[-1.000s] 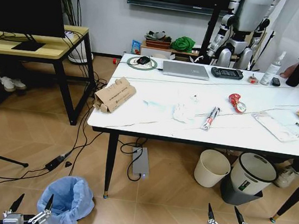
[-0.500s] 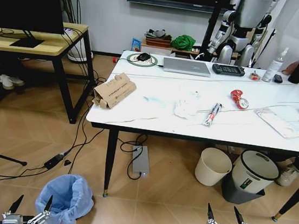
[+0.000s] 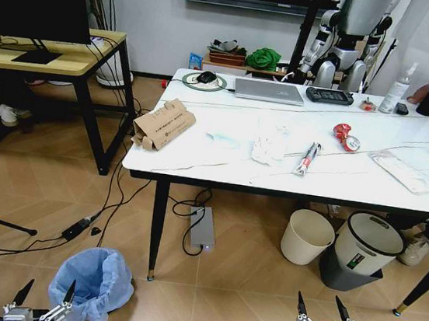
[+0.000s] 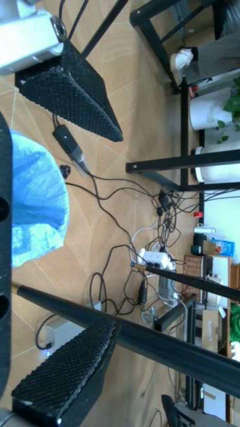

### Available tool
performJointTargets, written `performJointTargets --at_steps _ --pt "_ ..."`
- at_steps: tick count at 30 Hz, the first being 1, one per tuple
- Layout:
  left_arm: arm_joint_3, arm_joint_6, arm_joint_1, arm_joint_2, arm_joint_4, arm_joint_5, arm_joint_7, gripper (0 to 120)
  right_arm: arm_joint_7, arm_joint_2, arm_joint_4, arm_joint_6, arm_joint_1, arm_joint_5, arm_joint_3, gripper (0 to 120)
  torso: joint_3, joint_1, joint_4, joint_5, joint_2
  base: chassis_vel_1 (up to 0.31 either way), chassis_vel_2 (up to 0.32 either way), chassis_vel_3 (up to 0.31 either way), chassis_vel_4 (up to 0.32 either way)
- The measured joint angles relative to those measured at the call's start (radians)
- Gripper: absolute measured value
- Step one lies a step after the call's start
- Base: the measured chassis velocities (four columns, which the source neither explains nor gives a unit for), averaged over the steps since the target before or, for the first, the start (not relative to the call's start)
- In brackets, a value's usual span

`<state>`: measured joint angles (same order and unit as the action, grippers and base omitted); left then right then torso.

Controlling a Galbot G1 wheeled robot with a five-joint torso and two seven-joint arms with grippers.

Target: Pick up the trash bin and place the trash from the table into it.

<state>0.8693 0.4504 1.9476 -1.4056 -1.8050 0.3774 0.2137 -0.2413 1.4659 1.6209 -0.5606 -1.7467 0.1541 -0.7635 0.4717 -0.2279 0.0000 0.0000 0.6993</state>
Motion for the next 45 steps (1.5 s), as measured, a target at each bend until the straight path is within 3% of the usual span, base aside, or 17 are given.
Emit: performJointTargets --at_steps 45 --pt "0.0 0.015 0.003 -0.007 0.005 -0.018 0.001 100 0.0 0.001 -0.002 -0.01 -0.005 -0.001 0.005 100 -0.116 0.074 0.0 0.0 -0.189 0.0 0.0 0.0 0.0"
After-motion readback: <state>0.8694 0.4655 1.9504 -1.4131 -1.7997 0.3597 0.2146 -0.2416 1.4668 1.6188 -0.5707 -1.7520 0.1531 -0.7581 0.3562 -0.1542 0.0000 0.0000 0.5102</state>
